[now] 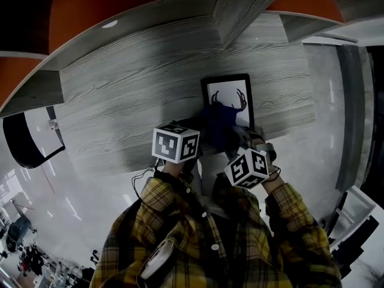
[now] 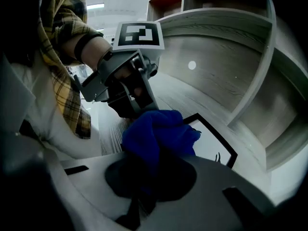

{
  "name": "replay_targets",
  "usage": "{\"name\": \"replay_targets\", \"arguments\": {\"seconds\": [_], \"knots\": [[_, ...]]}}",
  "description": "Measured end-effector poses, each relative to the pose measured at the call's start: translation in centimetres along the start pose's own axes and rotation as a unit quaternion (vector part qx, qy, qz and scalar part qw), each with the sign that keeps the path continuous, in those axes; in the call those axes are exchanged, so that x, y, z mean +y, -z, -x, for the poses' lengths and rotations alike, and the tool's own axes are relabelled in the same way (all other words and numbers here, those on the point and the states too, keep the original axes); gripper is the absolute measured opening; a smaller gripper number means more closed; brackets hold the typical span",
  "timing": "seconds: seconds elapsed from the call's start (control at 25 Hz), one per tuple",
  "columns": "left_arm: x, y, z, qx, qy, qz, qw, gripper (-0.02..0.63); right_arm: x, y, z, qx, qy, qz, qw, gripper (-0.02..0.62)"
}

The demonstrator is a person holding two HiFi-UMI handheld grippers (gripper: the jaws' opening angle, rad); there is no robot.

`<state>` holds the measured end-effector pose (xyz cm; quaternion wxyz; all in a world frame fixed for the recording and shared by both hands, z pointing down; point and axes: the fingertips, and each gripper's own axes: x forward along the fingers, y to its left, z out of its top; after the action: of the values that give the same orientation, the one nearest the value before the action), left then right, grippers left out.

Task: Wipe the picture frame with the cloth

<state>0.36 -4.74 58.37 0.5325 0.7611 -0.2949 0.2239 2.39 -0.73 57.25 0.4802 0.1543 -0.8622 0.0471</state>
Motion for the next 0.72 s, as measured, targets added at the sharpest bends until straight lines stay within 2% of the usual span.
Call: {"name": "replay_targets", "arguments": {"seconds": [0.12, 0.44, 0.72], "knots": [[0.0, 0.0, 0.0, 0.001, 0.001, 0.001, 1.0000, 0.075, -0.9, 0.6, 0.7, 0.006, 0.011, -0.010, 1.000, 0.034], [0.0, 0.0, 0.0, 0.001, 0.001, 0.002, 1.0000, 0.075, -3.6, 5.7, 3.1, 0.049, 0.054, -0.027, 0.997, 0.034], [-0.1, 0.0, 0.0, 0.000, 0.002, 0.002, 1.0000, 0.075, -4.9, 7.5, 5.3, 0.055, 0.086, -0.060, 0.993, 0.034]]}}
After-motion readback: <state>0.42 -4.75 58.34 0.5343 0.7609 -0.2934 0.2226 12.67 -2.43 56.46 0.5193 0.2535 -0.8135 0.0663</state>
